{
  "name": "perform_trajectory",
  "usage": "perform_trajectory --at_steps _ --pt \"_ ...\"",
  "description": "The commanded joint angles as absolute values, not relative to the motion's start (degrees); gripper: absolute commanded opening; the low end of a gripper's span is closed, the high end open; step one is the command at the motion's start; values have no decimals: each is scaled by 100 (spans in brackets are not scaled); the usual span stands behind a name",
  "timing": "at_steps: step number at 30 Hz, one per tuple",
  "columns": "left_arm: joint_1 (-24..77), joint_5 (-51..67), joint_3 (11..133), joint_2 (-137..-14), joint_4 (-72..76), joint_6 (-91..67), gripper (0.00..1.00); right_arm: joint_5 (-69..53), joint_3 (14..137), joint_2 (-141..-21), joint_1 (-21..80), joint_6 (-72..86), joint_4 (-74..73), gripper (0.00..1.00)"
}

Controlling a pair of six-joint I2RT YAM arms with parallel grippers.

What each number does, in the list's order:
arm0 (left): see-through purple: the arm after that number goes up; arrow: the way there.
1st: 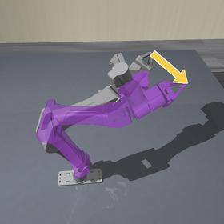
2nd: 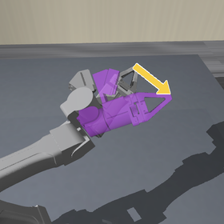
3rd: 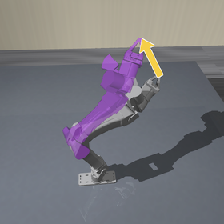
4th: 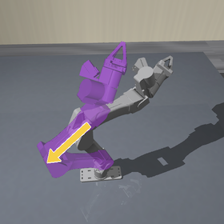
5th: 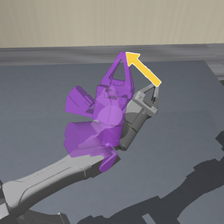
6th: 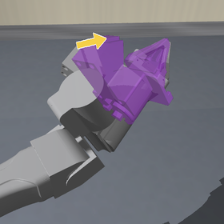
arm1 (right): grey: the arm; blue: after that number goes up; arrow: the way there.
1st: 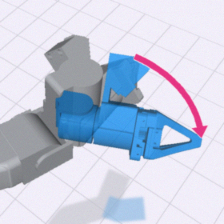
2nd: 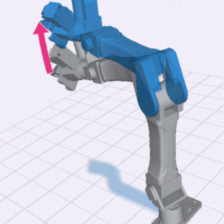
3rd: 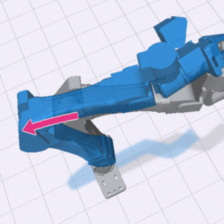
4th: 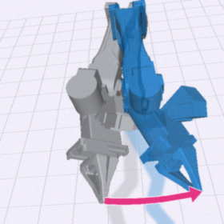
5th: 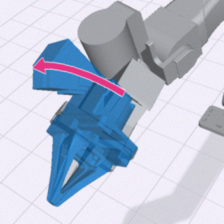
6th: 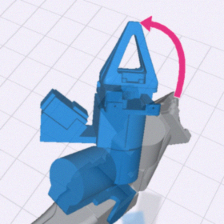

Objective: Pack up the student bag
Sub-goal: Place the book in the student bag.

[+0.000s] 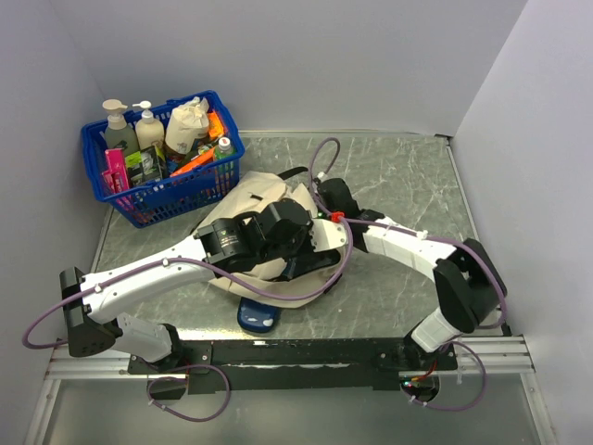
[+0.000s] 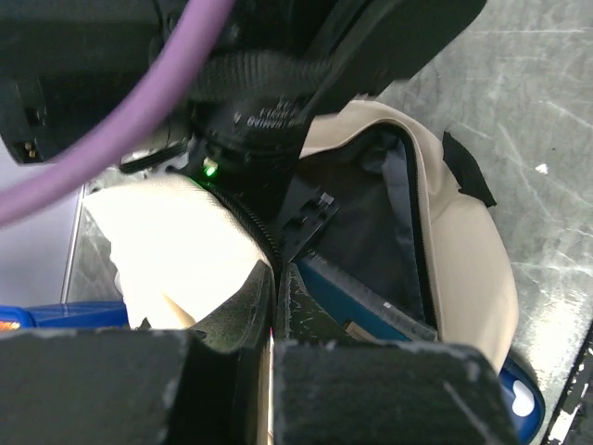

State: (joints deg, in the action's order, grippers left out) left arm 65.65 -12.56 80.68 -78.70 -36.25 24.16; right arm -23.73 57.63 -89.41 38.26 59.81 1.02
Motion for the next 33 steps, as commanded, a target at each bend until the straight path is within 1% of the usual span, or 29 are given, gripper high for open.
perform_trajectory --at_steps 1,2,4,6,11,13,16,19,20,22,24,29,31,33 --pt "6697 -896 8253 -7664 -3076 2276 1 -2250 5565 -8051 3771 5300 26 75" --pt "6697 -905 8201 -7673 -3067 2285 1 -2328 5537 -7972 3727 5282 26 75" --pt "6697 -914 8183 -7681 -3067 2294 1 -2364 5764 -7998 3718 5037 -663 75" --pt "6689 -923 8165 -7682 -3067 2329 1 -2338 5897 -8042 3718 4861 -1027 75" --pt "6688 -949 8121 -7655 -3076 2364 1 -2250 5468 -7630 3700 4825 -985 74" --pt "6688 -941 8121 -7664 -3076 2356 1 -2294 5370 -7507 3700 4887 -958 72" --pt "6688 -923 8138 -7690 -3076 2355 1 -2294 5344 -7366 3709 4878 -993 68" --pt "6688 -940 8130 -7682 -3050 2382 1 -2312 5133 -7251 3709 5009 -844 60" --pt "6688 -932 8130 -7682 -3041 2382 1 -2338 5098 -7260 3700 5053 -800 54" --pt "6688 -905 8139 -7691 -3041 2373 1 -2364 5141 -7338 3700 5036 -791 49" --pt "6688 -914 8156 -7699 -3032 2382 1 -2390 5255 -7444 3709 5036 -747 42" --pt "6689 -940 8235 -7682 -3032 2399 1 -2496 5440 -7874 3727 5010 -615 34" --pt "6697 -949 8253 -7673 -3032 2399 1 -2479 5537 -7893 3718 4940 -781 34" --pt "6688 -967 8244 -7647 -3032 2408 1 -2356 5511 -7631 3700 4852 -904 35"
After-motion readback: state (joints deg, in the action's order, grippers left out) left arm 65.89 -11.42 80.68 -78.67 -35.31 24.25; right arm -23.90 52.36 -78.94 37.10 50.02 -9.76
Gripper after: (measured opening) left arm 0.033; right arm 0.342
